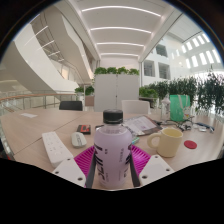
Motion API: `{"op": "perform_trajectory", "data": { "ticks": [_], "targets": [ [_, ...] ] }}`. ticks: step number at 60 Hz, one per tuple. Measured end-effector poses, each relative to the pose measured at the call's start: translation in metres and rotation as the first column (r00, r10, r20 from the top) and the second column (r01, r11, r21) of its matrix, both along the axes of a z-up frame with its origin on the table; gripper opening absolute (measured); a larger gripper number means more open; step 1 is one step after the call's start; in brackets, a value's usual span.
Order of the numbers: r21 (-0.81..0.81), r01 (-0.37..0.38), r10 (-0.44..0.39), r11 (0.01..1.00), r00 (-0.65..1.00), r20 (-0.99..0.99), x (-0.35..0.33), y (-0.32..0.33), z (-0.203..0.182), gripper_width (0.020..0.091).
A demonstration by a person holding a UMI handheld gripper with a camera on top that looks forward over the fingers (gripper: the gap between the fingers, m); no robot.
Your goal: Pour water
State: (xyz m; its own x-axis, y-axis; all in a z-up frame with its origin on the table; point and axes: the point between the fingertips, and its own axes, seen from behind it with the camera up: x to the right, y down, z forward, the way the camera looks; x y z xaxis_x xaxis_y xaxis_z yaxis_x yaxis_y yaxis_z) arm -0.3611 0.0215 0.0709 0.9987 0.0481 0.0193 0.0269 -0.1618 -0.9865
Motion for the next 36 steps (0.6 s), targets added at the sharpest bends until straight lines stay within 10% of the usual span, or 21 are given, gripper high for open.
{"op": "perform_trajectory", "data": {
  "ticks": [24,36],
  "targets": [
    [-0.187,-0.184,0.109,0.965,0.93,-0.352,-0.017,0.017,0.02,0.0393],
    [-0.126,-0.265,0.0,0.956,0.428,-0.904,0.024,0.072,0.1,0.0392]
  ]
}}
